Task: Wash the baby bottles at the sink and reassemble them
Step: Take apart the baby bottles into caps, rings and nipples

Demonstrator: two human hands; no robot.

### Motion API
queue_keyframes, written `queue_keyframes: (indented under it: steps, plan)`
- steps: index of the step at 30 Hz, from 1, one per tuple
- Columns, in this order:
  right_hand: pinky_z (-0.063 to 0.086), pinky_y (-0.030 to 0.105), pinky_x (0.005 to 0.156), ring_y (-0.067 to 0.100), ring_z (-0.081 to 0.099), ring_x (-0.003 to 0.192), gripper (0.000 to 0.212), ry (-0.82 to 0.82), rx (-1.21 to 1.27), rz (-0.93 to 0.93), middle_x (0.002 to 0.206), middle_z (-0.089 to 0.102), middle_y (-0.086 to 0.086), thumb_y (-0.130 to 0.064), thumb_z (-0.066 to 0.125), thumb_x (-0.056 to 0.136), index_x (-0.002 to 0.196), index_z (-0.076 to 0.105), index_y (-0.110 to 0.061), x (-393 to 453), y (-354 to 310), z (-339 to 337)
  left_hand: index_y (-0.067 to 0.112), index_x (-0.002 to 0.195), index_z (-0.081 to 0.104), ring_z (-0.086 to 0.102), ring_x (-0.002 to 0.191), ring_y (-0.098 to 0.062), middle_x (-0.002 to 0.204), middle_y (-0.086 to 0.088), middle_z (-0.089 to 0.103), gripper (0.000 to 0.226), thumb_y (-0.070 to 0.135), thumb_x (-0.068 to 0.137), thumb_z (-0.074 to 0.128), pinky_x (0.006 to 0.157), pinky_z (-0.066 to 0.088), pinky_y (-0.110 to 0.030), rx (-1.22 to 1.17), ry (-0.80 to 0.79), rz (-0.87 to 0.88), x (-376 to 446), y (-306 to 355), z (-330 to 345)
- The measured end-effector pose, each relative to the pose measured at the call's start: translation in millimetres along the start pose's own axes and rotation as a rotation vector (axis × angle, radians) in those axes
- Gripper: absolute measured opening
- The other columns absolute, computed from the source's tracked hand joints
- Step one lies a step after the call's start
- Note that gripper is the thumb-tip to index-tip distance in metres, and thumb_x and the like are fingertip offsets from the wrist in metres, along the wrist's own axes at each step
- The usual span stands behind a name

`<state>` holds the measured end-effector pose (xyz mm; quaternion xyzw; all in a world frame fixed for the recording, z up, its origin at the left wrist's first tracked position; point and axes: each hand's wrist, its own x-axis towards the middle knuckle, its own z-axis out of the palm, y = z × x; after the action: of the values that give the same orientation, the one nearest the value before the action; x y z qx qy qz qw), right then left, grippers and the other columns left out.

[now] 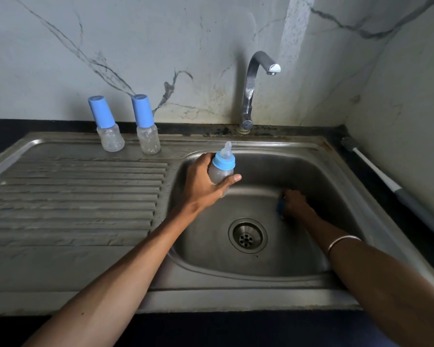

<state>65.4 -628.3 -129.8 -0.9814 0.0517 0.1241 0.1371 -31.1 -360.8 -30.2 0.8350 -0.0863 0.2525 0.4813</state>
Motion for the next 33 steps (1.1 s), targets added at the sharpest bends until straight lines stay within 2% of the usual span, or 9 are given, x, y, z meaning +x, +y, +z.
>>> queue_keyframes:
  steps: [4,7,12,17,20,23,26,29,33]
  plan:
    - [0.046,0.041,0.099,0.04,0.052,0.123,0.07,0.033,0.014,-0.006,0.134,0.052,0.023,-0.017,0.083,0.071,0.132,0.052,-0.007,-6,-7,-22,0.01,0.107,0.067,0.064,0.082,-0.012,0.093,0.0,0.07,0.052,0.039,0.071,0.09,0.068,0.048,-0.015,0.002,-0.005,-0.012,0,1,-1]
    - [0.045,0.037,0.098,0.028,0.057,0.117,0.048,0.091,0.11,-0.089,0.127,0.061,0.011,-0.026,0.077,0.081,0.124,0.061,-0.013,-14,-22,-57,0.01,0.108,0.069,0.063,0.081,-0.009,0.092,0.0,0.07,0.052,0.038,0.069,0.091,0.067,0.046,-0.009,-0.018,-0.01,-0.034,-1,3,-1]
    - [0.055,0.037,0.091,0.015,0.066,0.098,0.015,0.039,0.678,-0.345,0.112,0.069,0.002,-0.029,0.065,0.093,0.107,0.065,-0.029,-56,-65,-91,0.012,0.1,0.072,0.062,0.072,-0.003,0.084,-0.002,0.073,0.049,0.033,0.063,0.095,0.064,0.047,-0.011,-0.095,-0.027,-0.115,-4,10,2]
    - [0.057,0.031,0.088,0.014,0.07,0.098,0.025,0.054,0.959,-0.504,0.105,0.073,0.0,-0.042,0.059,0.094,0.108,0.068,-0.024,-109,-102,-89,0.014,0.106,0.074,0.068,0.083,-0.008,0.09,0.004,0.075,0.06,0.038,0.056,0.097,0.071,0.05,-0.013,-0.093,-0.007,-0.105,-7,16,4]
    - [0.057,0.03,0.083,0.01,0.07,0.098,0.034,0.059,0.983,-0.552,0.104,0.074,-0.003,-0.047,0.069,0.086,0.11,0.071,-0.022,-125,-112,-78,0.015,0.121,0.065,0.067,0.09,0.003,0.104,0.006,0.072,0.074,0.03,0.056,0.098,0.076,0.047,-0.006,-0.133,-0.009,-0.144,-9,22,6]
    - [0.06,0.039,0.082,0.012,0.071,0.094,0.044,0.106,0.971,-0.547,0.101,0.075,-0.004,-0.052,0.077,0.077,0.11,0.071,-0.023,-127,-118,-73,0.011,0.129,0.055,0.061,0.084,0.019,0.105,0.004,0.069,0.082,0.018,0.059,0.097,0.072,0.045,-0.003,-0.156,-0.011,-0.143,-12,26,10]
    - [0.06,0.04,0.082,0.009,0.071,0.093,0.043,0.146,0.97,-0.553,0.099,0.075,-0.006,-0.049,0.08,0.074,0.109,0.073,-0.024,-126,-123,-74,0.013,0.132,0.05,0.066,0.089,0.007,0.106,-0.001,0.073,0.088,0.02,0.058,0.097,0.075,0.049,-0.009,-0.161,0.043,-0.134,-13,22,13]
    - [0.059,0.032,0.084,0.002,0.069,0.094,0.045,0.231,0.981,-0.541,0.101,0.075,-0.01,-0.05,0.08,0.074,0.111,0.073,-0.025,-129,-129,-73,0.02,0.124,0.058,0.068,0.093,-0.005,0.105,0.007,0.071,0.082,0.031,0.054,0.098,0.077,0.053,-0.018,-0.098,0.022,-0.178,-12,18,17]
    - [0.057,0.035,0.089,0.005,0.069,0.099,0.047,0.238,1.086,-0.522,0.104,0.074,-0.009,-0.05,0.081,0.073,0.111,0.073,-0.023,-131,-131,-70,0.025,0.114,0.068,0.069,0.087,0.0,0.099,0.009,0.074,0.063,0.044,0.059,0.092,0.075,0.057,-0.021,-0.082,-0.016,-0.219,-13,15,20]
